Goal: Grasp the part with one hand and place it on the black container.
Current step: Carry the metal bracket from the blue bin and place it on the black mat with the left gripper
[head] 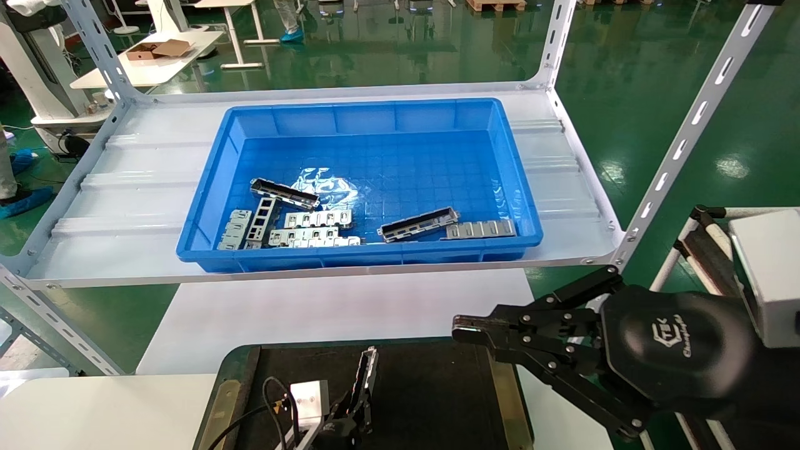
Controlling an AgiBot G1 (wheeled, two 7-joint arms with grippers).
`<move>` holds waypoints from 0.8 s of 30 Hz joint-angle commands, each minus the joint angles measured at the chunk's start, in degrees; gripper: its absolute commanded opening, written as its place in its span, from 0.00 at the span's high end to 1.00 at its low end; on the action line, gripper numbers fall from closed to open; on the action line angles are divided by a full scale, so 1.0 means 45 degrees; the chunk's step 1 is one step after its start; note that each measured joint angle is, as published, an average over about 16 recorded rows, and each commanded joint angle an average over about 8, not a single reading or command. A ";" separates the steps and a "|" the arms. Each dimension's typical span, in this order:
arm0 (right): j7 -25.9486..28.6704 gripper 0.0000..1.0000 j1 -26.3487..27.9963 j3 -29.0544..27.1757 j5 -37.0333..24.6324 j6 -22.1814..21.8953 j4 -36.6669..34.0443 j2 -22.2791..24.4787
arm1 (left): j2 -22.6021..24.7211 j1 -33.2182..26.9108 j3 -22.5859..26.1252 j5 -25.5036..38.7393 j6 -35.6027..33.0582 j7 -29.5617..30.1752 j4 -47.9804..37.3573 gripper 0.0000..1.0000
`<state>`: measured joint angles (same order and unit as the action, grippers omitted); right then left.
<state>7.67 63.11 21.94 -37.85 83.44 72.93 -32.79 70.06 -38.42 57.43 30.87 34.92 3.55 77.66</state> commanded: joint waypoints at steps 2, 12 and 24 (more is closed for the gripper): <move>0.0000 1.00 0.0000 0.0000 0.0000 0.0000 0.0000 0.0000 | 0.0256 -0.0189 0.0254 -0.0673 0.0843 -0.0502 0.0012 1.00; -0.0001 1.00 0.0000 0.0002 0.0001 -0.0001 0.0000 0.0001 | 0.0451 -0.1161 0.0787 -0.2742 0.1613 -0.1692 0.0076 1.00; -0.0001 1.00 0.0001 0.0003 0.0002 -0.0001 0.0000 0.0001 | 0.0562 -0.1172 0.0693 -0.2327 0.1434 -0.1434 0.0095 1.00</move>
<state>7.66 63.11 21.95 -37.84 83.43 72.93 -32.79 72.65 -43.69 60.57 20.19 41.70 -2.92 78.10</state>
